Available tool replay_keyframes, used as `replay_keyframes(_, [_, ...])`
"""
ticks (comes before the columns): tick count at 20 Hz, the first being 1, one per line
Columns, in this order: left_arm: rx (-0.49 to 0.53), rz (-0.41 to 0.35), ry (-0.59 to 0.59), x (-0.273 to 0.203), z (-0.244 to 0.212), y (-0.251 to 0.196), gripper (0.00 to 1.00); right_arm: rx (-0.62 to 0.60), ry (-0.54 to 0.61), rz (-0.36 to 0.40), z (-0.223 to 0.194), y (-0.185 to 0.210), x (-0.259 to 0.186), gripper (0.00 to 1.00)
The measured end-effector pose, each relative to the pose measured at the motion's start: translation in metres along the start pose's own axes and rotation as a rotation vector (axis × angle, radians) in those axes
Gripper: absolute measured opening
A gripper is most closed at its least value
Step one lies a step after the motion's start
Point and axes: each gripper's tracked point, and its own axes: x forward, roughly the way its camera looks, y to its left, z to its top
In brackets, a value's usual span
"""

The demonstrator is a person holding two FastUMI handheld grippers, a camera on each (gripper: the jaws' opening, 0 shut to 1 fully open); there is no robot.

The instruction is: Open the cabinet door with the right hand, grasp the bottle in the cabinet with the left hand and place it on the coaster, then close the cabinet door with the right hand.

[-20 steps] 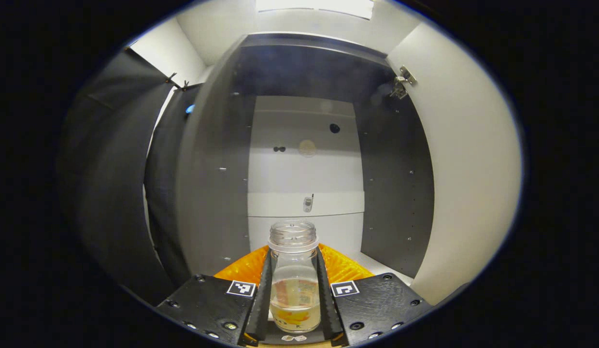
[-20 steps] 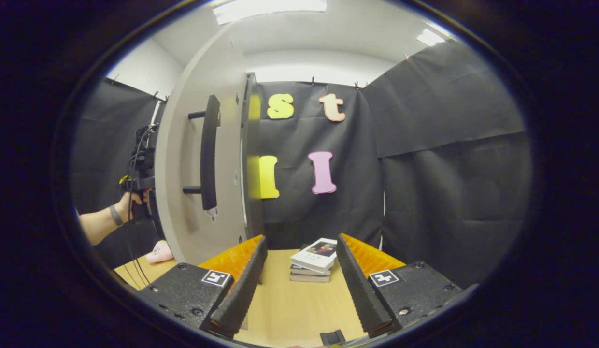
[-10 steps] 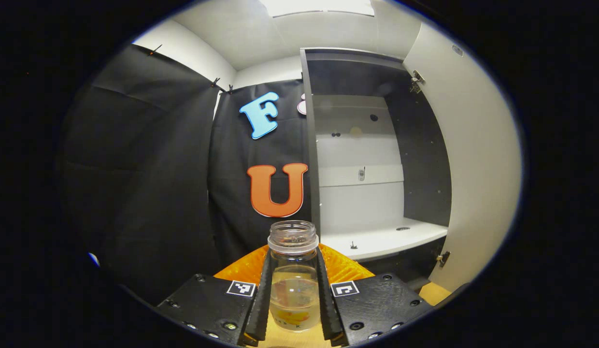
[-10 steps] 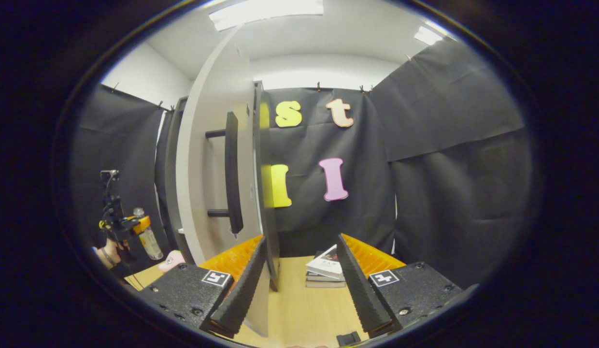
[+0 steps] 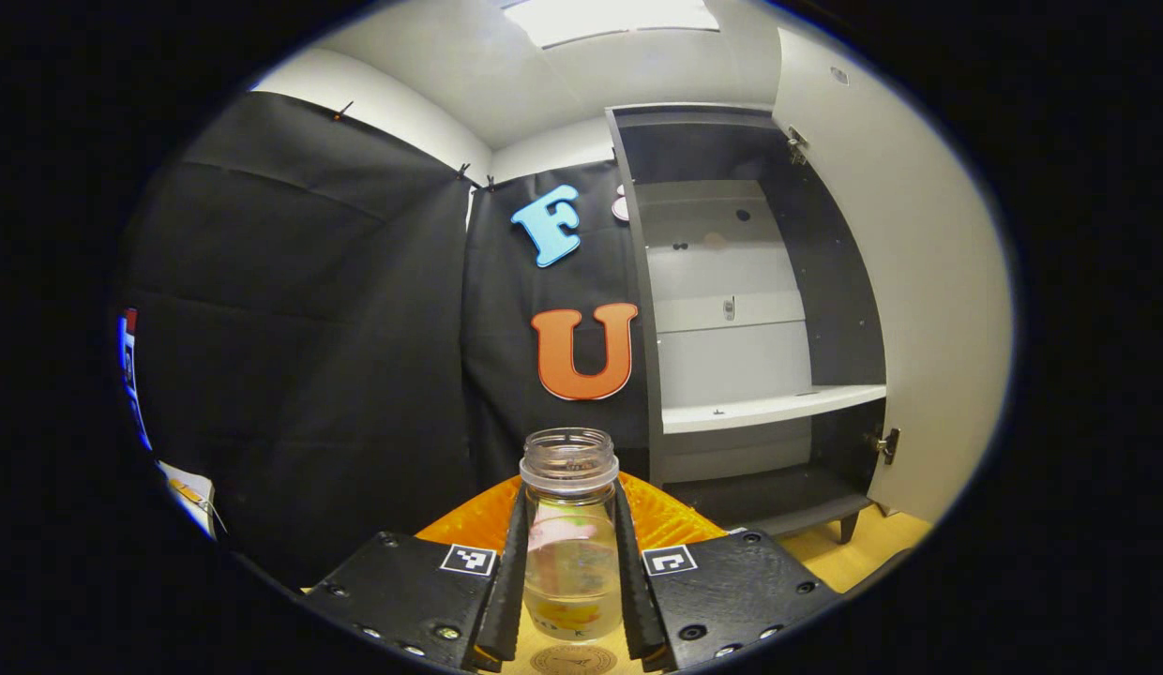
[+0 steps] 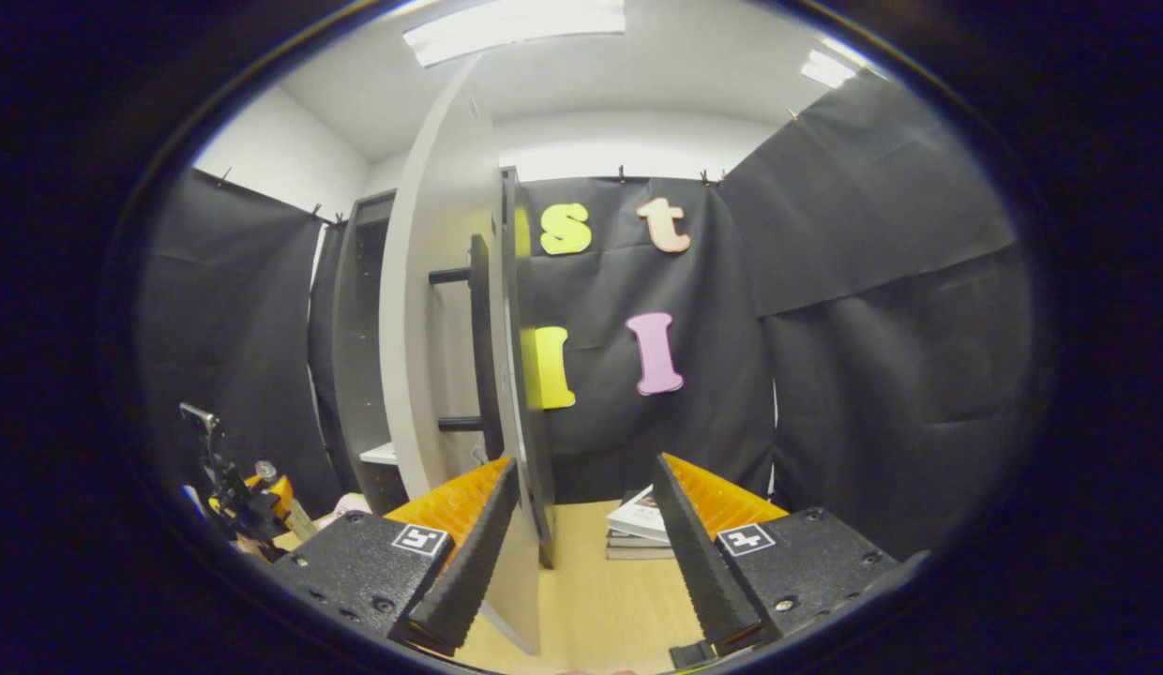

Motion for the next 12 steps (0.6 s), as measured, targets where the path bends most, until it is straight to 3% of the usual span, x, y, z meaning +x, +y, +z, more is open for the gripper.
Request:
replay_keyframes(8, [0.075,0.045,0.04,-0.019,-0.074,-0.012,0.42,-0.007,0.007,-0.026,0.013,0.001,-0.01,0.9])
replay_keyframes(12, [0.152,0.022,0.0,-0.017,-0.086,-0.023,0.42,-0.058,0.009,-0.013,0.022,0.014,-0.008,0.9])
